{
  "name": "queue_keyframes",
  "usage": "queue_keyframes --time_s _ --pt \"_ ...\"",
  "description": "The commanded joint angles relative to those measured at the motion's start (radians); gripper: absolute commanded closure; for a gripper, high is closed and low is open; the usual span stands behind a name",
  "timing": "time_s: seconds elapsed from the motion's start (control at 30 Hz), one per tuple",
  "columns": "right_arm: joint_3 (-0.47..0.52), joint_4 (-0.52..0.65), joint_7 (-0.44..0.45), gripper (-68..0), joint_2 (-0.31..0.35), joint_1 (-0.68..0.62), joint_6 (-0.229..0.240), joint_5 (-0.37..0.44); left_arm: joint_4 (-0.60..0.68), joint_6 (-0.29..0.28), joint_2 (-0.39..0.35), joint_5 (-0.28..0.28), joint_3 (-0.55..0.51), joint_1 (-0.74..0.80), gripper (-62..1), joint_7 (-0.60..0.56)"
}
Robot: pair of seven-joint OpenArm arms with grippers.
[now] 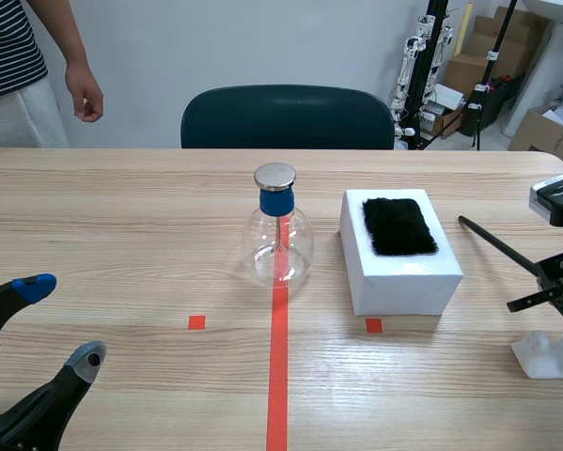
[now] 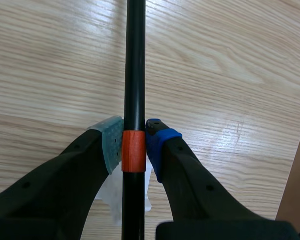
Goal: Do the electroscope experiment. put the rod down on the box
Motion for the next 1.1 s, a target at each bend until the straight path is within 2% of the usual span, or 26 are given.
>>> queue_keyframes --time_s 0.0,0.27,0.43,0.7,1.07 --pt "0.007 0.009 0.008 -10.2 0.007 0.026 -0.006 -0.015 0.014 -0.002 -0.009 -0.006 -0.003 -0.003 -62.3 -0.013" --pt "0.0 -0.037 0.01 -10.2 -0.03 0.053 -0.006 -0.048 0.014 -0.002 -0.009 -0.006 -0.003 -0.003 -62.3 -0.013" --pt "-0.002 -0.092 0.039 -10.2 -0.068 0.08 -0.006 -0.114 0.014 -0.002 -0.009 -0.006 -0.003 -0.003 -62.3 -0.011" --pt "-0.002 -0.126 0.079 -10.2 -0.112 0.109 -0.01 -0.156 0.014 -0.002 -0.009 -0.006 -0.003 -0.003 -62.3 -0.01" --pt "-0.002 -0.172 0.083 -10.2 -0.159 0.114 -0.01 -0.159 0.014 -0.002 -0.009 -0.006 -0.003 -0.003 -62.3 -0.01"
